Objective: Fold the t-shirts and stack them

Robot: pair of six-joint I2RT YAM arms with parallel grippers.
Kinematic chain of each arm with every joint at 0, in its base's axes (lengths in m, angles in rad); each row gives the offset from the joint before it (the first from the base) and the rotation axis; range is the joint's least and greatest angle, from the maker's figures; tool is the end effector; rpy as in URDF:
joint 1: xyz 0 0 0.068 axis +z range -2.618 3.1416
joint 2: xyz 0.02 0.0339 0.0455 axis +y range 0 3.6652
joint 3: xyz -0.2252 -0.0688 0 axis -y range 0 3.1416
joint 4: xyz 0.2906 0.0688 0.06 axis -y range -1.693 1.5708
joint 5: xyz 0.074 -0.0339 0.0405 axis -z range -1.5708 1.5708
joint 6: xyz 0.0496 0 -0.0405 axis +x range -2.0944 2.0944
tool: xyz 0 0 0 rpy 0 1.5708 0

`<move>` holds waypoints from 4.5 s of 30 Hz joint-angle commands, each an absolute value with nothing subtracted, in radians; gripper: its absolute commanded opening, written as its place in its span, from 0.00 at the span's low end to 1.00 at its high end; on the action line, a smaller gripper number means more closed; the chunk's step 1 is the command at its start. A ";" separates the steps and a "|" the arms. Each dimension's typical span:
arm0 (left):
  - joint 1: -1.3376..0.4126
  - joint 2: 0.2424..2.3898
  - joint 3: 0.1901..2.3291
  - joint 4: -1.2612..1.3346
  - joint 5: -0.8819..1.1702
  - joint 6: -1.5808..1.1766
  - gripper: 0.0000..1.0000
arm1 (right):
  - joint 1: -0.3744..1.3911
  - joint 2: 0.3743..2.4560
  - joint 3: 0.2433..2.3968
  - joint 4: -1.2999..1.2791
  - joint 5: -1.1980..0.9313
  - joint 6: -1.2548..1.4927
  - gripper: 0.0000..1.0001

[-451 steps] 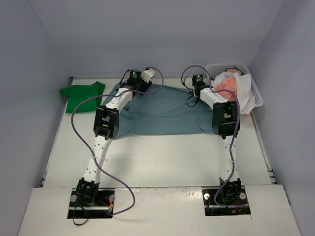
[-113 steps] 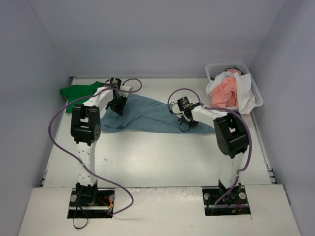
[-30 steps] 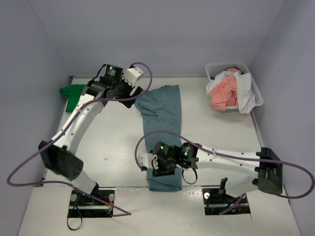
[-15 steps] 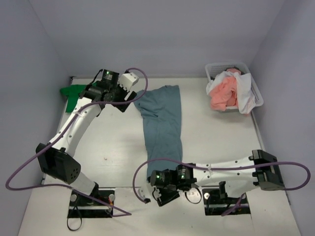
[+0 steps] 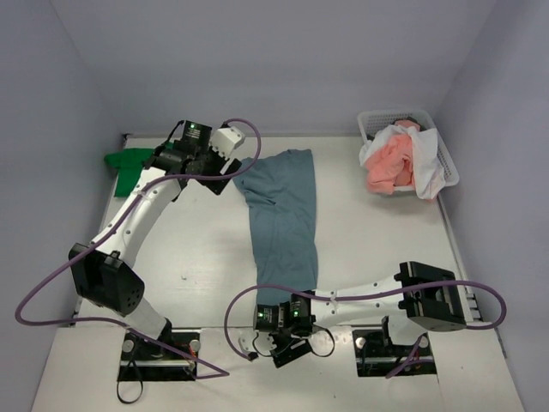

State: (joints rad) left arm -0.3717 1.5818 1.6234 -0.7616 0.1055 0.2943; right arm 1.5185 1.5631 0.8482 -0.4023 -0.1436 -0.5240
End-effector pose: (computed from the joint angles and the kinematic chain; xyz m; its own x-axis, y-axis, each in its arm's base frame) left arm 0.3736 -0.1513 0.3294 -0.4618 0.4896 -0.7396 0.5944 0.7897 0.1516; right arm 0.0102 0.3309 0.0829 0.4555 -0.7718 -0.4438 -0.8821 -0.4586 -0.1079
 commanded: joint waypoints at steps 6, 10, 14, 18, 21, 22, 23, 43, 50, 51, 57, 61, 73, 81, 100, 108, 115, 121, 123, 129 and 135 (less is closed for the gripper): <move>-0.364 1.562 1.657 -0.686 0.120 0.293 0.73 | 1.503 1.608 0.844 -0.338 -0.101 -0.511 0.78; -0.359 1.557 1.657 -0.672 0.121 0.298 0.74 | 1.468 1.618 0.857 -0.327 -0.075 -0.511 0.77; -0.347 1.559 1.652 -0.666 0.133 0.298 0.74 | 1.422 1.624 0.865 -0.308 -0.055 -0.515 0.76; -0.339 1.551 1.640 -0.658 0.137 0.298 0.73 | 1.385 1.608 0.882 -0.302 -0.043 -0.515 0.76; -0.337 1.548 1.635 -0.657 0.140 0.298 0.73 | 1.365 1.605 0.885 -0.302 -0.028 -0.525 0.76; -0.337 1.546 1.632 -0.654 0.141 0.298 0.73 | 1.359 1.605 0.887 -0.302 -0.028 -0.528 0.76; -0.337 1.545 1.631 -0.653 0.141 0.296 0.73 | 1.348 1.605 0.888 -0.302 -0.029 -0.529 0.76; -0.336 1.582 1.666 -0.658 0.152 0.290 0.73 | 1.253 1.404 0.900 -0.295 -0.190 -0.586 0.74; -0.330 1.575 1.644 -0.660 0.152 0.290 0.73 | 1.250 1.379 0.905 -0.310 -0.247 -0.601 0.75; -0.328 1.571 1.646 -0.658 0.152 0.290 0.73 | 1.250 1.385 0.907 -0.314 -0.252 -0.601 0.75; -0.321 1.559 1.661 -0.667 0.161 0.290 0.73 | 1.270 1.439 0.922 -0.365 -0.268 -0.592 0.76; -0.318 1.552 1.652 -0.667 0.167 0.287 0.73 | 1.289 1.477 0.923 -0.365 -0.264 -0.580 0.77; -0.295 1.551 1.615 -0.653 0.202 0.281 0.73 | 1.313 1.600 0.943 -0.359 -0.276 -0.572 0.78; -0.279 1.546 1.588 -0.637 0.227 0.281 0.73 | 1.330 1.626 0.946 -0.365 -0.272 -0.560 0.78; -0.252 1.543 1.554 -0.612 0.276 0.275 0.73 | 1.373 1.706 0.933 -0.338 -0.298 -0.522 0.41; -0.239 1.548 1.539 -0.600 0.290 0.270 0.73 | 1.370 1.681 0.930 -0.328 -0.261 -0.534 0.05; -0.221 1.549 1.528 -0.594 0.299 0.273 0.73 | 1.333 1.612 0.971 -0.362 -0.222 -0.590 0.00; -0.213 1.551 1.520 -0.589 0.304 0.273 0.73 | 1.275 1.569 1.025 -0.390 -0.215 -0.644 0.00; -0.212 1.548 1.517 -0.588 0.304 0.273 0.73 | 1.253 1.556 1.043 -0.396 -0.219 -0.661 0.00; -0.207 1.549 1.519 -0.584 0.307 0.270 0.73 | 1.189 1.543 1.072 -0.403 -0.244 -0.712 0.00; -0.207 1.557 1.517 -0.581 0.307 0.268 0.73 | 1.042 1.557 1.120 -0.405 -0.294 -0.788 0.00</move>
